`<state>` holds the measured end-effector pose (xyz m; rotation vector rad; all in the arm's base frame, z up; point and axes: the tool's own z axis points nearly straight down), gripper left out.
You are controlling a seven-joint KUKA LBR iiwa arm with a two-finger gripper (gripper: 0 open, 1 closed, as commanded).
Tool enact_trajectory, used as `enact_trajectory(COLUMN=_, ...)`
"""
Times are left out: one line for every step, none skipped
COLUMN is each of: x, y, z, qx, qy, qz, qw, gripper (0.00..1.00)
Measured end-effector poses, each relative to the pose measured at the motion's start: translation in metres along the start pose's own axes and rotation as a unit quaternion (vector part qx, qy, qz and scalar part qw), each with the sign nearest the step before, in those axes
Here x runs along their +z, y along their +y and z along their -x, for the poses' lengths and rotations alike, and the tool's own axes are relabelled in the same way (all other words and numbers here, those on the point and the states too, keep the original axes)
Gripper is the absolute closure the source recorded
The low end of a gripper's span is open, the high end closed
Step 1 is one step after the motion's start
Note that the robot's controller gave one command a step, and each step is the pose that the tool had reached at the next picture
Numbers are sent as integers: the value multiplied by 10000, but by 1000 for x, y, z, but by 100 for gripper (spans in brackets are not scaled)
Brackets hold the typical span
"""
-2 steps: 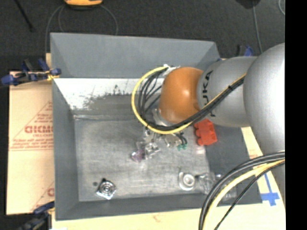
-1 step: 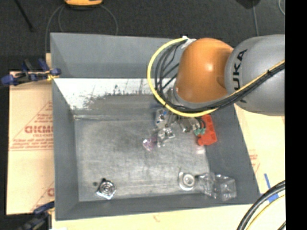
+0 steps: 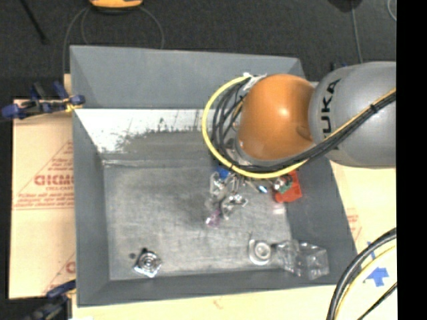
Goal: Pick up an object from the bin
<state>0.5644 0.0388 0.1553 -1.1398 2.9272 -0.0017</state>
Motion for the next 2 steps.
enact_trajectory(x=-76, y=3, z=-9, qx=-7, qy=-37, qz=-33, qw=10000, gripper=100)
enact_trajectory(x=-125, y=32, z=-24, qx=-177, qy=-31, qz=-22, qw=9998, gripper=100)
